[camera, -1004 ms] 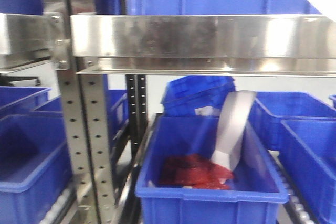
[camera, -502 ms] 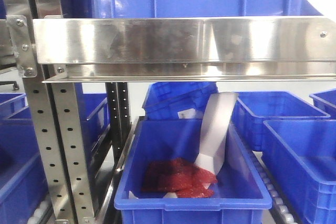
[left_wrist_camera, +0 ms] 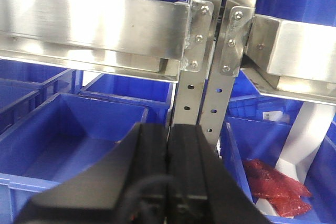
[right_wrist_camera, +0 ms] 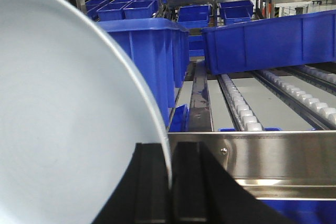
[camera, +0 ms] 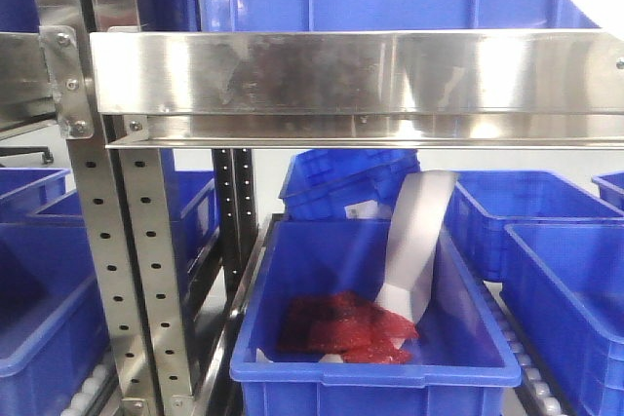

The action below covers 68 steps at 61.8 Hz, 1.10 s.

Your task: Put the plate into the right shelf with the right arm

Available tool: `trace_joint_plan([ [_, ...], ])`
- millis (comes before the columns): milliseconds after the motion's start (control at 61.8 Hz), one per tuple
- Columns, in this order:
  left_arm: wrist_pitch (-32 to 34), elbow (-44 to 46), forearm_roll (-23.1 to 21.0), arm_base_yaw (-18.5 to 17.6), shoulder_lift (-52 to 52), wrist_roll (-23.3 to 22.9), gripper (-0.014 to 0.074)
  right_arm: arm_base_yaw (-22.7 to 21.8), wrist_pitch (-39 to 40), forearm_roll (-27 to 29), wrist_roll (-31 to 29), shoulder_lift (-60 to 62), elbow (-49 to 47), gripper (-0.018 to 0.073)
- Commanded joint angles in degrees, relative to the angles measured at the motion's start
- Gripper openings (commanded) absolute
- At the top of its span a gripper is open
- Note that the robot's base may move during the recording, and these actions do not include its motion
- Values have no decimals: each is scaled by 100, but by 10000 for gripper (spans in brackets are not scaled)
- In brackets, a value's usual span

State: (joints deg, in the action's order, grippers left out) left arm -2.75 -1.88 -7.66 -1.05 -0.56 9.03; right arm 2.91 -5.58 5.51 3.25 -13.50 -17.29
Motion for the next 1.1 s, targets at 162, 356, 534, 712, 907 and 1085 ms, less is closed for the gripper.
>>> trace_joint_plan([
  [162,516,-59,-47,-11,-59,-40,-128,-8,397,11,21,-680,-776,65],
  [356,516,-59,-47,-11,-59,-40,-128,246,374,5,21,-1933,-2199,64],
  [534,516,-59,-47,-11,-59,-40,-128,799,398,5,21,-3257,-3680,64],
  [712,516,-59,-47,-11,-59,-40,-128,1282,413,-38,21,-4795,-5267,64],
  [907,516,-59,-47,-11,-59,-40,-128,1415,706,-165,-2,-6240,-6635,64],
  [1085,516,-59,-47,-11,-59,-40,-128,1359,1010,-421,-9,-7242,-7536,64],
])
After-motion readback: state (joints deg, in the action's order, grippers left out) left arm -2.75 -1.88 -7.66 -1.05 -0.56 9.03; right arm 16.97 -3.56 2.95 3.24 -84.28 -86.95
